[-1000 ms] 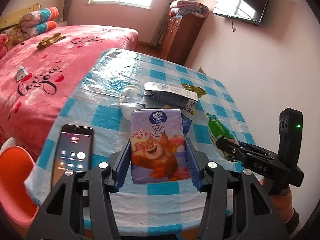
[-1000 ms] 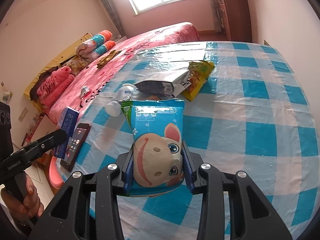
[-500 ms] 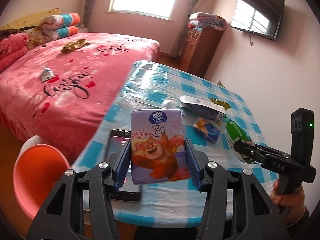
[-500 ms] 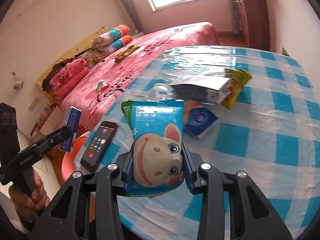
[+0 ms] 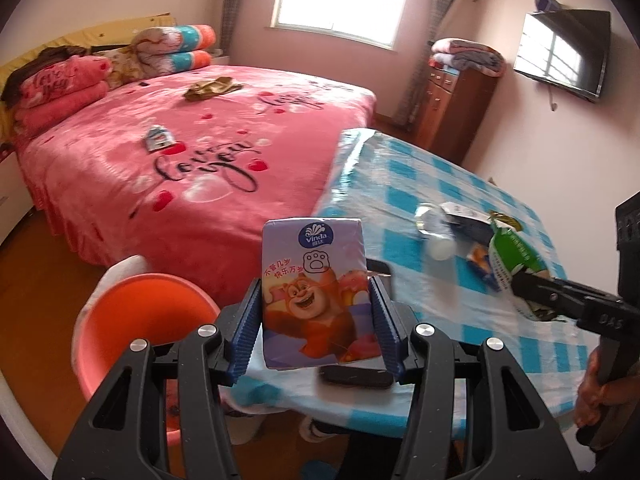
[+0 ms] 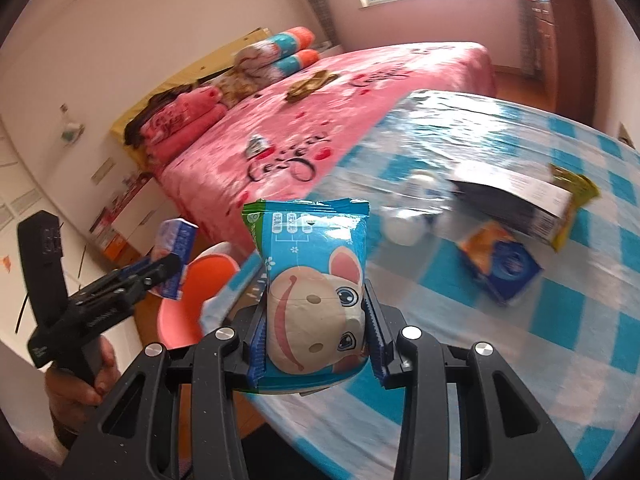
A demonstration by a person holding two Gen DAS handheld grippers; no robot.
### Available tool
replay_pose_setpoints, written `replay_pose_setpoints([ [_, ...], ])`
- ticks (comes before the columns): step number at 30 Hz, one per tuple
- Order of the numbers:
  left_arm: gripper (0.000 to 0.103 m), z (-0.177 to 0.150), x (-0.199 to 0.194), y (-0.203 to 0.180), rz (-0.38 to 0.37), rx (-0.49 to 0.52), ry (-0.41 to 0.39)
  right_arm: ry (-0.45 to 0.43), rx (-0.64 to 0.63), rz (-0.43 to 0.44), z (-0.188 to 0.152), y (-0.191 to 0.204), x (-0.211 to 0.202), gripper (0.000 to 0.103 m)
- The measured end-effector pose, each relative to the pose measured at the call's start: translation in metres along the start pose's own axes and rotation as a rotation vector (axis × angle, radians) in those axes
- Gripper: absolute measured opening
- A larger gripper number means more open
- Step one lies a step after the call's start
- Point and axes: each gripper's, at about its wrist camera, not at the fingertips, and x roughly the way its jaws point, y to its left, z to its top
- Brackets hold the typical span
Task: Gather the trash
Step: 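Carry the tissue pack and snack bag with both tools to the orange bucket, then open both tools over the orange bucket to drop both items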
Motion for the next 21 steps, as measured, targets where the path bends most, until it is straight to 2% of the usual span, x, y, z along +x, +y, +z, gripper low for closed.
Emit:
replay_pose_setpoints([
  [6,0.053,-0.007,-0.001,0.034,0.055,-0.053,0.005,0.049,-0.069,0.071,0.011,0.040,0.024,0.041],
  [10,0.053,-0.014,-0.001,0.060,0.124,-0.081,0.009,0.091,-0.120,0.122,0.017,0.070,0.046,0.041],
  [21,0.054,-0.038,0.009,0.129,0.233,-0.190,0.061,0.176,-0.256,0.228,0.023,0.147,0.094,0.041],
])
